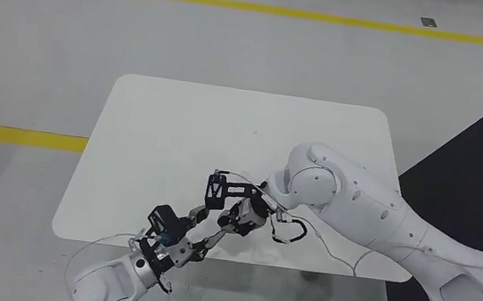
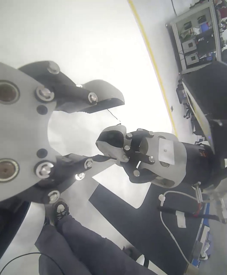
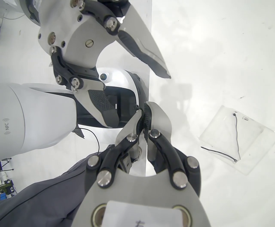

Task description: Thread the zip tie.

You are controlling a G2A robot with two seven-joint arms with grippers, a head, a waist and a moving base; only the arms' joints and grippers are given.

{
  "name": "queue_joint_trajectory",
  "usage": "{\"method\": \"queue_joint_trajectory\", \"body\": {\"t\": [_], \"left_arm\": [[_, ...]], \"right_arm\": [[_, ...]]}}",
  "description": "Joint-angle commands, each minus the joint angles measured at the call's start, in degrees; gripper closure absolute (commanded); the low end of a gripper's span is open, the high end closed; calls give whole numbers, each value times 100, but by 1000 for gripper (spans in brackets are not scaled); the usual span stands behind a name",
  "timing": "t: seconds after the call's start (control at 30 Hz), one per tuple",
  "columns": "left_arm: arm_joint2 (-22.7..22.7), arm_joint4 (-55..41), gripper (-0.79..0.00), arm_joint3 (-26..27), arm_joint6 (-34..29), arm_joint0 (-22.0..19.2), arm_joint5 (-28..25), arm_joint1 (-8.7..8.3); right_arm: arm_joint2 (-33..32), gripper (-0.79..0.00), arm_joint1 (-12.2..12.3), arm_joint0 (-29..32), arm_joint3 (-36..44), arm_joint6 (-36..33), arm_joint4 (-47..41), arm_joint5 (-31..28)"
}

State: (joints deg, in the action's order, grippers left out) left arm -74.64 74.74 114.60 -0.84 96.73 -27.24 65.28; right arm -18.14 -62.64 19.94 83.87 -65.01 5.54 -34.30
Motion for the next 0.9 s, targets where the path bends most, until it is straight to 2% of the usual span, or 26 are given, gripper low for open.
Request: {"method": "queue_joint_trajectory", "body": {"t": [0.0,0.17,0.3,0.87], "left_arm": [[29,39,-382,14,17,12,10,-1],[86,157,-369,26,51,22,78,-4],[111,160,-323,30,44,3,93,-6],[195,170,-215,63,76,-44,198,-12]], "right_arm": [[0,0,0,0,0,0,0,0],[0,0,0,0,0,0,0,0],[0,0,0,0,0,0,0,0],[0,0,0,0,0,0,0,0]]}}
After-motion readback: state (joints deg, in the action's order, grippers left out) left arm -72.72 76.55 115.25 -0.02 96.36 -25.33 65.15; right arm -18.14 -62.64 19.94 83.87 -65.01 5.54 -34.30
